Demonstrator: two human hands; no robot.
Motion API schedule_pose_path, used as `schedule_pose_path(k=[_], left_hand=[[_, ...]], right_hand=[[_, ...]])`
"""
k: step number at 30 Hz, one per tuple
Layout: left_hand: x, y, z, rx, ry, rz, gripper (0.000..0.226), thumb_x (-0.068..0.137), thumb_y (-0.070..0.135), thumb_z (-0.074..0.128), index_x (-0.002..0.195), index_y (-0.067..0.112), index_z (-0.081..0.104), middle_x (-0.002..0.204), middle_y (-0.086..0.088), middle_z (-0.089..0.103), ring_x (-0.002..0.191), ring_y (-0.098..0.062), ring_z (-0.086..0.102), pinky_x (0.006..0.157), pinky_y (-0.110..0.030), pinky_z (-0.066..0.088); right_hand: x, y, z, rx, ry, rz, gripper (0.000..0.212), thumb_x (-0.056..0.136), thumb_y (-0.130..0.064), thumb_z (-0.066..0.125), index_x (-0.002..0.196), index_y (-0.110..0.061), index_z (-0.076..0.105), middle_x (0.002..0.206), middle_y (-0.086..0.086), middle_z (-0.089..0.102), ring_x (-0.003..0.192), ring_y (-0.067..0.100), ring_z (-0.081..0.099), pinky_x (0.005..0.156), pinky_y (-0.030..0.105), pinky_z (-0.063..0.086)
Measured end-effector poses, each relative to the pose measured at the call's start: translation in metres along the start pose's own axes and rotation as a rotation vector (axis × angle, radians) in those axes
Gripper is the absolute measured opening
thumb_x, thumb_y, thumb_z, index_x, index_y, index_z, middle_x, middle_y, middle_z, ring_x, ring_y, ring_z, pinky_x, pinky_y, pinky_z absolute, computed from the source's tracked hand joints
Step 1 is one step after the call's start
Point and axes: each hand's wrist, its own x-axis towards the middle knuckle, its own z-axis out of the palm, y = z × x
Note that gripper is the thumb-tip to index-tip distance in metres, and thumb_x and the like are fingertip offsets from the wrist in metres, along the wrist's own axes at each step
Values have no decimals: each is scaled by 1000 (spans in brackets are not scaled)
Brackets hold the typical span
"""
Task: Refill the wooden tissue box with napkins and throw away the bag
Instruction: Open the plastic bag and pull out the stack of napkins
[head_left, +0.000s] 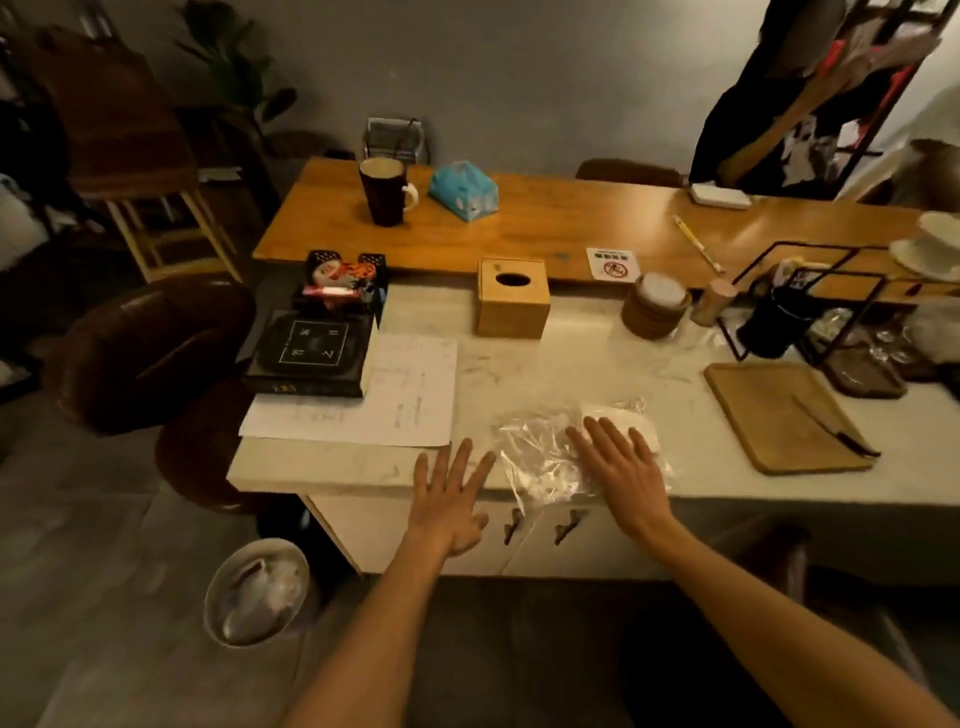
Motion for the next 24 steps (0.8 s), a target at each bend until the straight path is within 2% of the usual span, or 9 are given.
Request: schedule_pose_path(k=[4,8,11,14,18,20,21,23,24], left_hand=[[-3,1,1,55,-29,-2,94,93,47,47,145,36,-30,152,-4,-39,141,-28,-33,111,-58,-21],[-5,4,-5,92,-73,-35,101,90,47,52,144,35,-32,151,-6,-39,145,-33,-26,112,-60,-19],[-4,8,-12,113,-142,-56,107,85,50,55,143,34,-35,150,-8,-42,142,-34,-32,112,-62,-18],[-1,11,-16,130,-192,-86,115,80,52,54,135,34,-45,146,-7,-49,136,-33,-39,111,-62,-19],[0,20,-23,118,-267,-131,116,78,43,53,131,34,-50,133,-5,-63,128,-34,-52,110,-63,-21],[1,34,-32,30,-320,-173,110,82,34,53,140,31,-41,140,-8,-56,131,-34,-48,112,-62,-19],[2,43,-33,-36,-303,-210,105,85,31,52,144,29,-35,146,-10,-49,135,-35,-43,113,-61,-18],[4,63,-35,-194,-229,-277,91,91,25,48,152,25,-19,153,-12,-37,141,-36,-33,117,-56,-14],[3,75,-38,-271,-195,-287,84,94,23,47,154,24,-10,155,-10,-33,144,-34,-29,119,-53,-12]], right_hand=[[-9,-4,0,83,13,36,89,83,-5,63,155,-24,15,162,10,14,150,30,8,118,52,5],[-9,-4,-8,164,-49,35,97,78,4,61,156,-26,11,163,9,11,151,29,1,119,53,2],[-9,-3,-12,240,-138,24,94,83,-11,56,156,-27,-1,163,8,-6,150,28,-13,120,56,-1],[-1,-2,-17,195,-238,-72,100,87,-31,53,148,-29,-26,156,11,-29,144,33,-28,117,59,-8],[7,17,-25,252,-310,-180,118,77,-61,64,147,-36,-28,151,6,-38,141,30,-34,118,56,-11],[8,25,-27,323,-272,-190,119,72,-62,70,151,-40,-17,158,5,-24,145,29,-24,119,54,0],[8,29,-24,331,-208,-178,119,67,-59,76,153,-39,-3,163,6,-5,149,31,-9,118,54,13],[7,35,-20,355,-198,-159,120,52,-48,90,152,-36,25,155,8,36,144,34,28,108,55,34],[9,38,-17,349,-199,-158,120,47,-45,92,150,-35,32,151,7,44,139,34,39,105,55,38]])
